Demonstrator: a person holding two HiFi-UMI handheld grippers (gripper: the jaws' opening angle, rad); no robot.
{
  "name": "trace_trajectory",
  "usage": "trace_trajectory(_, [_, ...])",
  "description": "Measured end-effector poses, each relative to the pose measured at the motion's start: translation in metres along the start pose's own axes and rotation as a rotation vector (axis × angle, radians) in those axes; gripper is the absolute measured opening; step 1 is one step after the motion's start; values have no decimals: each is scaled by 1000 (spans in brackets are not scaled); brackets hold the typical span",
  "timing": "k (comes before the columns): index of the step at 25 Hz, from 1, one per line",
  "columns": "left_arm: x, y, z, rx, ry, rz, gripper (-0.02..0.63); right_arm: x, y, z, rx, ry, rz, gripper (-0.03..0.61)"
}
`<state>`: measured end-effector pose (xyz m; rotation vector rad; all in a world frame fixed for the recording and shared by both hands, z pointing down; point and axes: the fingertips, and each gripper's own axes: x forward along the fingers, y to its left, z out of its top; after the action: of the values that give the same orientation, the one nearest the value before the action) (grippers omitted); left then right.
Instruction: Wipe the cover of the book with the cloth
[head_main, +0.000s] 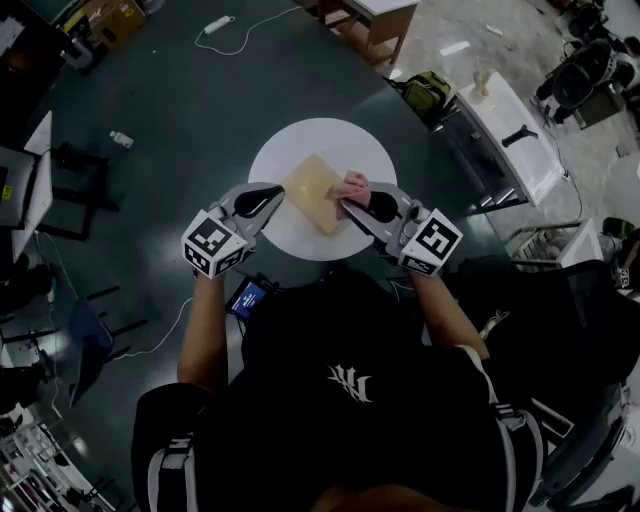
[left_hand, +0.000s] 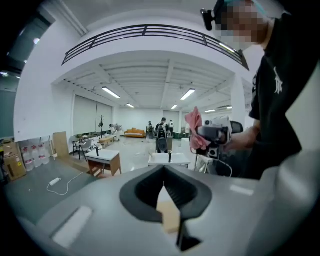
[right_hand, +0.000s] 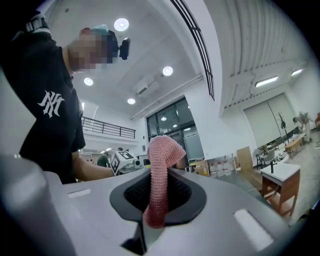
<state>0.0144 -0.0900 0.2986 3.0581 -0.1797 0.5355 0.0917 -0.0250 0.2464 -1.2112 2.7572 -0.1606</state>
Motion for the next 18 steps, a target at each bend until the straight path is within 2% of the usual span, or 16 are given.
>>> trace_trajectory(4, [-30, -22, 27, 41, -80, -82, 5, -12, 42, 40, -39, -81, -57, 34])
trace_trajectory(8, [-72, -59, 35, 28, -158, -206, 5, -31, 90, 54, -20, -169, -138, 34])
trace_trajectory(12, [-115, -86, 31, 12, -220, -310, 5, -40, 137, 44, -10, -195, -211, 34])
trace_trajectory(15, [-139, -100, 26, 13, -254, -343, 5, -40, 166, 27, 12, -173, -240, 34])
trace_trajectory(18, [-158, -119, 14, -4, -249, -375, 5, -36, 191, 14, 49, -154, -235, 34])
